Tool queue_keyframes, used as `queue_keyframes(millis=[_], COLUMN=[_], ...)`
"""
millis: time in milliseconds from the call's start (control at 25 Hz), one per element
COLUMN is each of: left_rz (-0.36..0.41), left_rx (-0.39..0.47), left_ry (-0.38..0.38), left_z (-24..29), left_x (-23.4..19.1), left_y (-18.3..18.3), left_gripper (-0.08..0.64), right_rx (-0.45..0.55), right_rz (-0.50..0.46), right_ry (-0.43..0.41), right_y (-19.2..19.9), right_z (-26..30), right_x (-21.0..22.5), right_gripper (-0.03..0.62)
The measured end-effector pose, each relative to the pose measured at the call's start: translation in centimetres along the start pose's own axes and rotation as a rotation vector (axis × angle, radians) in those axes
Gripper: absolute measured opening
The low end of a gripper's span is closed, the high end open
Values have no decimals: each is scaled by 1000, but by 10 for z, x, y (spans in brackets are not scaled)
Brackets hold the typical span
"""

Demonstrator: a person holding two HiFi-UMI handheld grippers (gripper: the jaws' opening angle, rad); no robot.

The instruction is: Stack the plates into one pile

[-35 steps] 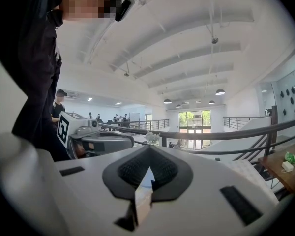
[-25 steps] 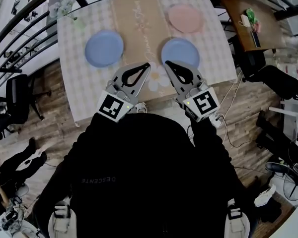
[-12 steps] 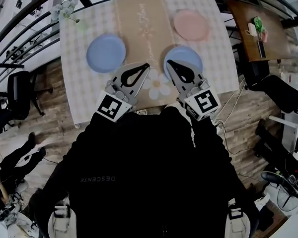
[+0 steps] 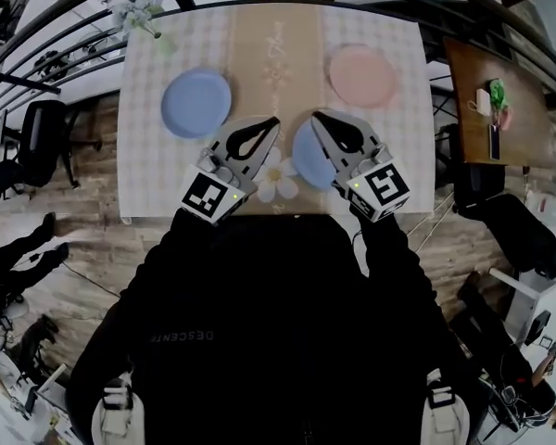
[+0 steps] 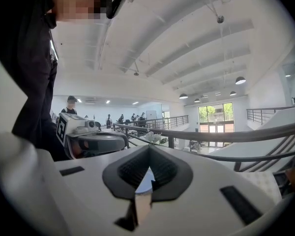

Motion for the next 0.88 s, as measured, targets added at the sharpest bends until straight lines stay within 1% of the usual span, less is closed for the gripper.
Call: queue_keyframes(millis=[200, 360, 480, 600, 720, 880], left_rz=[3, -19, -9, -14, -12, -14], left_rx=[-8, -7, -24, -22, 0, -26], left_ry=[-51, -33, -40, -49, -32, -3], left_z=[18, 29, 37, 50, 63, 72], left_x=[17, 31, 40, 49, 56, 64], left_y=[0, 3, 5, 8, 8, 14], left_gripper=[21, 21, 20, 20, 20, 21], right_rx=[1, -15, -16, -30, -82, -116], right_rz=[14, 50, 64, 74, 96, 140], right_ry=[-40, -45, -52, -37, 2, 32], right_y=[7, 19, 25, 32, 46, 65], right_z=[-15, -28, -39, -50, -58, -67], right_x=[21, 37, 46, 57, 71, 78], right_gripper=[6, 6, 6, 6, 6, 9])
Point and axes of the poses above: the fingertips, and each gripper's own axes: z forward along the fingers, x to its right, y out of its underside, the point moved 9 cm from there along -z, backward along the fingers, and after that the axes turned 11 degrees about -y, right-handed, at the moved point
